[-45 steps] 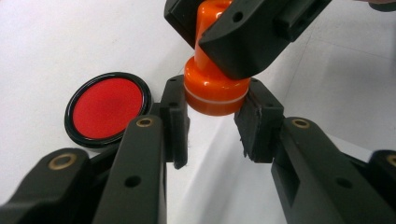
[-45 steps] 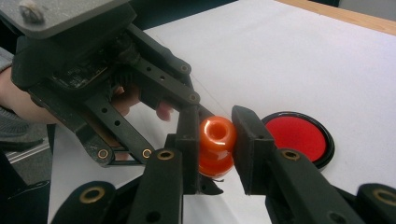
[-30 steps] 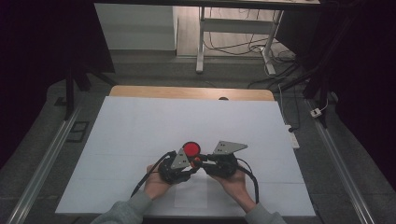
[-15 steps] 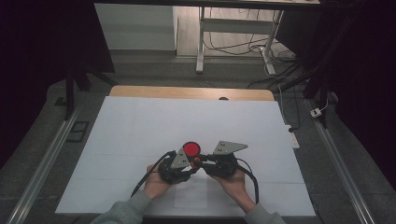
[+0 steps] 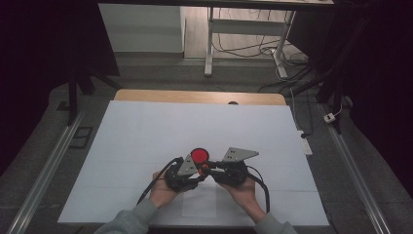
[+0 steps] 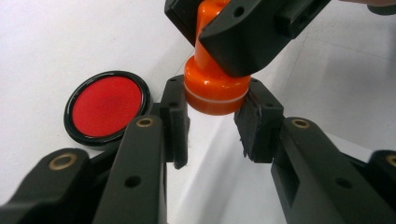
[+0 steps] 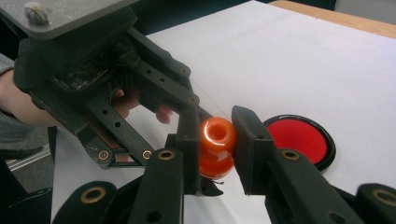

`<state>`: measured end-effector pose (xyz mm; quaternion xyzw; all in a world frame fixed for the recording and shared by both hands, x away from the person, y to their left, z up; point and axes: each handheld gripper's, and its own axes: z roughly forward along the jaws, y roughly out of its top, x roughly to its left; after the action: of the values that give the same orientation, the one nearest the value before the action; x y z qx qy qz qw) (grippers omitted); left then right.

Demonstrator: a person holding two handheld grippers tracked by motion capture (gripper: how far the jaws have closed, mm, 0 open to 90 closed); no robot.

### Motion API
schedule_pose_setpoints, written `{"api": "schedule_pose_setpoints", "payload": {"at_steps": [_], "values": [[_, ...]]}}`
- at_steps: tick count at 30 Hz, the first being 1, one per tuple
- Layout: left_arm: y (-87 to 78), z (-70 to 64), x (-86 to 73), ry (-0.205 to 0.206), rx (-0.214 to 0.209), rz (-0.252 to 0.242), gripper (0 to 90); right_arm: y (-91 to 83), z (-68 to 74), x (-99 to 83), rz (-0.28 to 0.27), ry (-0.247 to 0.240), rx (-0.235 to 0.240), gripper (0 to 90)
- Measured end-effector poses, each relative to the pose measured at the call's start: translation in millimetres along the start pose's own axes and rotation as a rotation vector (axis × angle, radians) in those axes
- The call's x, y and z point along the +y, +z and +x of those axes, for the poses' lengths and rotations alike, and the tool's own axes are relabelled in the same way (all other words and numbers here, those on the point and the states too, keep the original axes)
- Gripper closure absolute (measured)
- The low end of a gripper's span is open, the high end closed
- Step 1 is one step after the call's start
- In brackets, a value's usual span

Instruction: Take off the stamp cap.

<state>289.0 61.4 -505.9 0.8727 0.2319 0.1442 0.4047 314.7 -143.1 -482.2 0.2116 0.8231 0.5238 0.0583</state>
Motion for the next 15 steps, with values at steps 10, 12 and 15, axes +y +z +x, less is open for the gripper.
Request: {"api": "schedule_pose_setpoints", "payload": {"at_steps": [10, 12, 15], "values": [[0.1, -0.5, 0.1, -0.001, 0.002, 0.000, 65.3, -0.1, 0.5, -0.2, 0.003, -0.004, -0.002, 72.4], [0.5, -0.3, -0.2, -0.004, -0.003, 0.003, 65.3, -0.1, 0.6, -0.1, 0.005, -0.005, -0.003, 72.4], [1.2, 0.1, -0.7, -0.005, -0.006, 0.002, 65.3, 0.4, 0.4, -0.7, 0.006, -0.007, -0.005, 72.4]]}}
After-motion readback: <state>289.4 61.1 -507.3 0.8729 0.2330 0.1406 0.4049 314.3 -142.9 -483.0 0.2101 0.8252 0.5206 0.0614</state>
